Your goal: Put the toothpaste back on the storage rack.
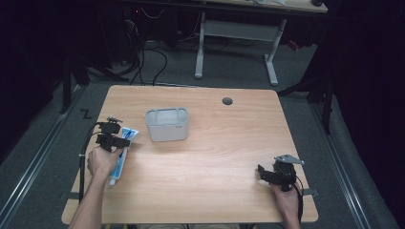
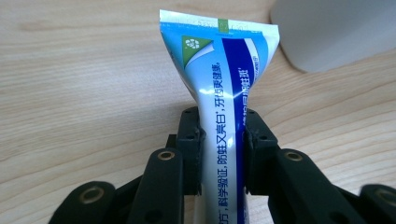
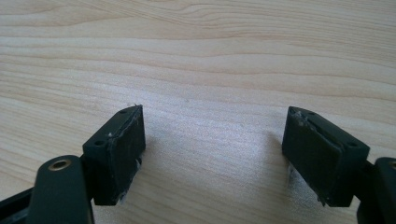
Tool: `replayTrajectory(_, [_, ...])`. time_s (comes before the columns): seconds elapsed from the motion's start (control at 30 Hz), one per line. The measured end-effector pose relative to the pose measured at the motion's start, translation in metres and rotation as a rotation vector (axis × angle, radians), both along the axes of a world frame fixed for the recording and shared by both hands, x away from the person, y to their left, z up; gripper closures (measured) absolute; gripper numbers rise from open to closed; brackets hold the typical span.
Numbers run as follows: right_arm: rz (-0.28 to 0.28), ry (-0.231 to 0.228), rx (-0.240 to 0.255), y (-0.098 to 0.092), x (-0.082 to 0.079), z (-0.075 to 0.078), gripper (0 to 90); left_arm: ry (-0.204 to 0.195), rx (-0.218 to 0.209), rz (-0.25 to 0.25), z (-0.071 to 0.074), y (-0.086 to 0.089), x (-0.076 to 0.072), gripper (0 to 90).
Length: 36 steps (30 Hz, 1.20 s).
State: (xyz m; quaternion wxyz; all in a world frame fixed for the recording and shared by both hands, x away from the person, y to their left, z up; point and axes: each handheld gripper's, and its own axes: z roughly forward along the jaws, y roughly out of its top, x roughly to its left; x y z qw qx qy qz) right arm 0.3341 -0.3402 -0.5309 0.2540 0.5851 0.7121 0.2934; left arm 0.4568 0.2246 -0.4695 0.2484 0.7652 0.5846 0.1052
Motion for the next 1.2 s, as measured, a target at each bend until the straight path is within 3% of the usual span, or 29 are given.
replayTrajectory(0.13, [0.001,0.000,0.001,0.000,0.000,0.000,21.3,-0.030,-0.025,-0.006,0.008,0.004,-0.005,73.0])
replayTrajectory(0.57, [0.003,0.000,-0.001,0.000,0.000,0.000,21.3,-0.144,-0.033,-0.063,0.046,0.002,-0.023,73.4])
replayTrajectory(0.7, [0.004,-0.001,-0.001,0.000,0.000,0.000,21.3,-0.180,-0.053,-0.070,0.056,0.000,-0.028,73.5])
replayTrajectory(0.9, [0.004,0.000,-0.001,0.000,0.000,0.000,21.3,-0.268,-0.108,-0.099,0.077,-0.005,-0.035,73.3])
replayTrajectory(1.2, [0.004,-0.002,0.000,0.000,0.000,0.000,21.3,-0.339,-0.146,-0.126,0.100,-0.018,-0.035,73.4])
